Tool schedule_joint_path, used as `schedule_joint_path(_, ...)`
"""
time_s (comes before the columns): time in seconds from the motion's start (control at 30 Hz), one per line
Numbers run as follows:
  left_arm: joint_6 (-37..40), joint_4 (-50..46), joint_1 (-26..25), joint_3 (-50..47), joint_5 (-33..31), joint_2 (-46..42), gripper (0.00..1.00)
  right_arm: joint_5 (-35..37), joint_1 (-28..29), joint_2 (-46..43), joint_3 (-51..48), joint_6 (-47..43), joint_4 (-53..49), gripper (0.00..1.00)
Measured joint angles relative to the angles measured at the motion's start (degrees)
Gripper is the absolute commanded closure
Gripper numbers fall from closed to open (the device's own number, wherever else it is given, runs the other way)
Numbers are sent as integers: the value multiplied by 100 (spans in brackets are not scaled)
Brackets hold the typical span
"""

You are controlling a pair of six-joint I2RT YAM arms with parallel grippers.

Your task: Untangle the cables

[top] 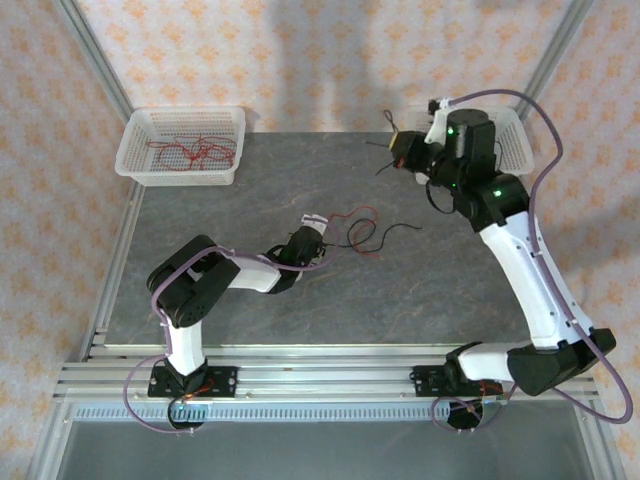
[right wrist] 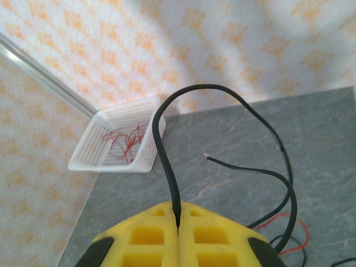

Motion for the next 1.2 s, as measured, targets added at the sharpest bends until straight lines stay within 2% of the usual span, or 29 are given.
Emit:
schedule_joint_path(0.23,-157,-9,2,-229,11,-479,100,160,-876,551,804,-273,-109,100)
schedule_joint_path(0.4,-260,-11,2,-326,55,-883,100,186,-1517,1145,1014,-407,-105,100)
schedule_joint_path(0.7,-483,-179,0,-549,208,-1228,100,42,-2481,2802,1556,-518,275,100)
schedule_joint_path(1.0,-728,-861,-393,-601,-323,-1482,100,-2,-2743,5110,3241,-509,367,100)
schedule_joint_path(1.2,-887,-1300,-597,-732,-651,-1676,100,-7,-2743,5884,3447,-387,315,99)
